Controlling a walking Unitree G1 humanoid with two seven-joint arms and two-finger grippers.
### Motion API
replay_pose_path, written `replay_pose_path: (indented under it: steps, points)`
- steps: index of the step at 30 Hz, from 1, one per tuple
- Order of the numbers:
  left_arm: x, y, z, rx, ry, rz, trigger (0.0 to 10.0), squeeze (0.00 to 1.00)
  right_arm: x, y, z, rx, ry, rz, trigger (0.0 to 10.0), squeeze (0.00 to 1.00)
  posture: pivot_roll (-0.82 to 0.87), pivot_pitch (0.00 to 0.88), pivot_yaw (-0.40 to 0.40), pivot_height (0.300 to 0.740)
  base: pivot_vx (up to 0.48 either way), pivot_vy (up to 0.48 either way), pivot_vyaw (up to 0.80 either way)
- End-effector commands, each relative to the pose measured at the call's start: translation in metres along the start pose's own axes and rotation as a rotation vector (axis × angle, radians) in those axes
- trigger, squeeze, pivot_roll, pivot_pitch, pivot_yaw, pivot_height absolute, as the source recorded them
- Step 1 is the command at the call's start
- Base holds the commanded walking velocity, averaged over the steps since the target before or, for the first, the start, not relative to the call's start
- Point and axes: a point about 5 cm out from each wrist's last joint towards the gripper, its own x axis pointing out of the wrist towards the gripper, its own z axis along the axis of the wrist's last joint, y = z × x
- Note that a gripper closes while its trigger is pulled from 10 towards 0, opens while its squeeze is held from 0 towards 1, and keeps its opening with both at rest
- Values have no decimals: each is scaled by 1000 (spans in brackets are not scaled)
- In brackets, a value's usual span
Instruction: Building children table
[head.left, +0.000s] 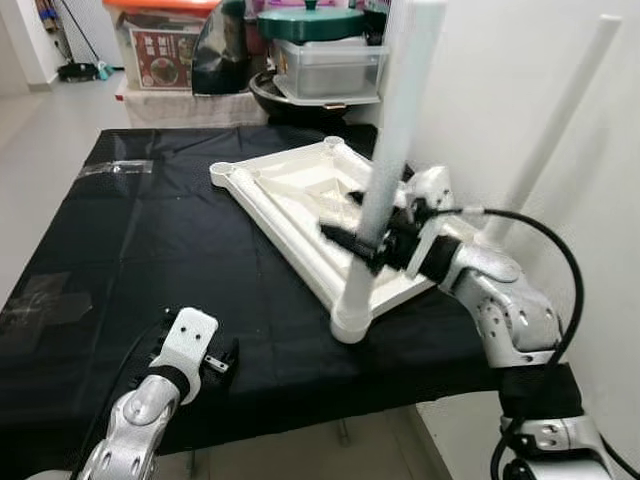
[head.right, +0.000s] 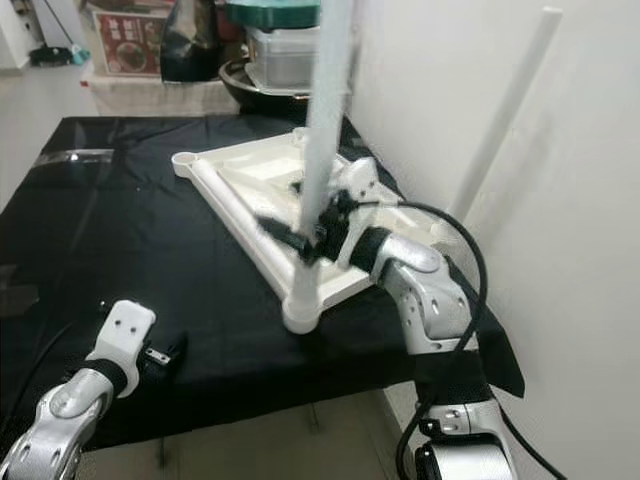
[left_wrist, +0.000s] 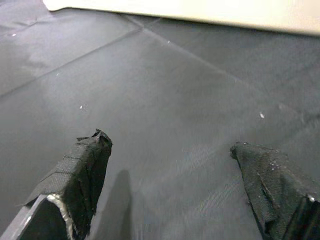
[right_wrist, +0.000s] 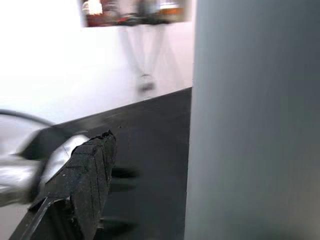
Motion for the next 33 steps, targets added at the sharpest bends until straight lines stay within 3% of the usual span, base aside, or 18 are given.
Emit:
replay_pose_path:
  steps: [1, 2, 3, 10, 13, 14, 15, 17, 19, 21, 22, 25, 26, 28, 29, 30, 31, 33]
  points:
    - [0, -2, -4, 2, 12, -10, 10000, 0, 6, 9, -11, 45, 28, 77, 10000, 0, 147, 0, -106, 740, 0, 0, 0]
    - [0, -2, -3, 1, 12, -9, 10000, 0, 11, 14, -17, 55, 36, 123, 1647, 0, 162, 0, -117, 740, 0, 0, 0]
    - [-1, -2, -4, -1, 13, -4, 10000, 0, 20, 13, -24, 98, 16, 62, 0, 0, 172, 0, -122, 740, 0, 0, 0]
    - [-6, 1, -7, -1, 23, 5, 10000, 0, 27, 7, -39, 185, -14, -130, 0, 0, 166, 0, -119, 740, 0, 0, 0]
    - [-4, -2, -8, 3, 28, -8, 10000, 0, 10, -11, -72, 255, 140, -531, 0, 0, 143, 0, -104, 740, 0, 0, 0]
    - [-4, -2, -8, 3, 28, -8, 10000, 0, 10, -11, -72, 255, 140, -531, 0, 0, 143, 0, -104, 740, 0, 0, 0]
    - [-3, -3, -7, 3, 25, -13, 10000, 0, -1, -18, -83, 259, 215, -717, 0, 0, 138, 0, -100, 740, 0, 0, 0]
    - [-3, -3, -7, 3, 25, -13, 10000, 0, -1, -18, -83, 259, 215, -717, 0, 0, 138, 0, -100, 740, 0, 0, 0]
    - [0, -6, -6, 5, 19, -22, 10000, 0, -32, -23, -91, 257, 306, -1096, 0, 0, 129, 0, -91, 740, 0, 0, 0]
    - [0, -6, -6, 5, 19, -22, 10000, 0, -32, -23, -91, 257, 306, -1096, 0, 0, 129, 0, -91, 740, 0, 0, 0]
    - [1, -6, -5, 6, 17, -25, 10000, 0, -38, -20, -87, 241, 308, -1199, 0, 0, 121, 0, -84, 740, 0, 0, 0]
    - [1, -7, -5, 6, 16, -28, 10000, 0, -38, -17, -82, 218, 295, -1222, 0, 0, 118, 0, -83, 740, 0, 0, 0]
    - [1, -8, -6, 8, 16, -31, 10000, 0, -30, -14, -78, 218, 285, -1171, 10000, 0, 117, 0, -81, 740, 0, 0, 0]
    - [1, -9, -7, 8, 16, -34, 10000, 0, -11, -7, -63, 240, 159, -1002, 10000, 0, 115, 0, -80, 740, 0, 0, 0]
    - [1, -9, -7, 8, 16, -34, 10000, 0, -11, -7, -63, 240, 159, -1002, 10000, 0, 115, 0, -80, 740, 0, 0, 0]
    - [1, -9, -6, 8, 15, -34, 10000, 0, -6, -5, -55, 245, 104, -934, 10000, 1000, 116, 0, -81, 740, 0, 0, 0]
    - [1, -9, -6, 8, 15, -34, 10000, 0, -6, -5, -55, 245, 104, -934, 10000, 1000, 116, 0, -81, 740, 0, 0, 0]
    - [2, -8, -6, 6, 14, -34, 10000, 0, 5, -3, -33, 214, 20, -644, 10000, 1000, 118, 0, -84, 740, 0, 0, 0]
